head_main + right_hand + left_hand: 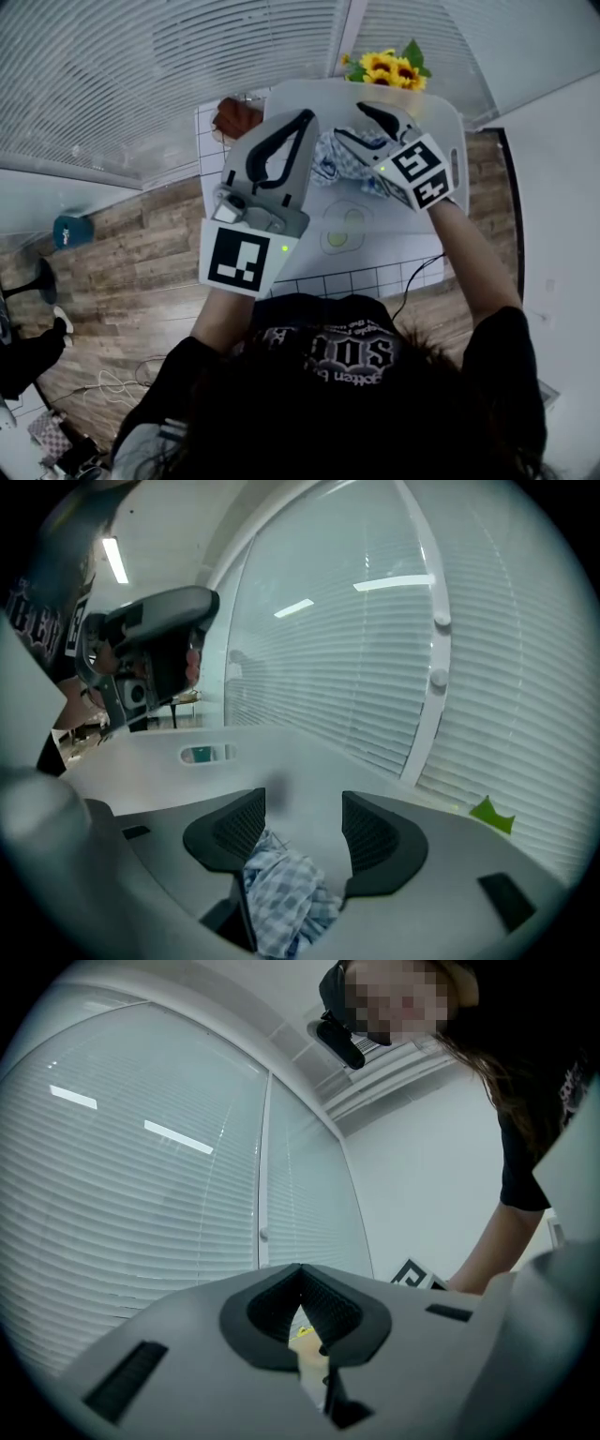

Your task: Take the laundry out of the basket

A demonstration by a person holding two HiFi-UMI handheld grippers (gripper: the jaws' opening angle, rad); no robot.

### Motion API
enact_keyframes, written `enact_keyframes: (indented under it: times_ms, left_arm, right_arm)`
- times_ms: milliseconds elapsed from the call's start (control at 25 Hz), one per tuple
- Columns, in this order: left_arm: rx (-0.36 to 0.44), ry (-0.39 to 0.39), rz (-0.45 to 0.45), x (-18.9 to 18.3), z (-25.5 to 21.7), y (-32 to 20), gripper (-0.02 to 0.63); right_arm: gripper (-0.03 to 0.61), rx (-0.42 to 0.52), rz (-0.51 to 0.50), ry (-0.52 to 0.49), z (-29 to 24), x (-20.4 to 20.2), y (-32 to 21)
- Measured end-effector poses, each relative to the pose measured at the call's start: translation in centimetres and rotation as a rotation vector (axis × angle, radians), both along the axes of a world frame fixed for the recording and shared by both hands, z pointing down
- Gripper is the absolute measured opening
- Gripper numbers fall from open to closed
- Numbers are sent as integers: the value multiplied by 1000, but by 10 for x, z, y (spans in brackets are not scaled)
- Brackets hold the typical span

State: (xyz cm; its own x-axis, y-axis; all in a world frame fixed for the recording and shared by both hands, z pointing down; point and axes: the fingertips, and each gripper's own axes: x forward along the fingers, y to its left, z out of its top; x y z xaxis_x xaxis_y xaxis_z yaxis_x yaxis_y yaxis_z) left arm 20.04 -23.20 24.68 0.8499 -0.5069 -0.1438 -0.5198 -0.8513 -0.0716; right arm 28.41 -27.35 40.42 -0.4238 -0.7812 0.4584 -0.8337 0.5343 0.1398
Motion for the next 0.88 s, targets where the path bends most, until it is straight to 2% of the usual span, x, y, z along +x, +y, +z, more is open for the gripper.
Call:
enact_keyframes:
  times_ms: [560, 880]
  left_arm:
    - [3, 9, 2, 0, -4, 1, 2]
    - [-7, 23, 8, 1, -3, 2, 2]
  right_arm:
    - [311, -265, 46, 31, 95, 15, 0]
    - [321, -336, -1, 98, 128, 9, 12]
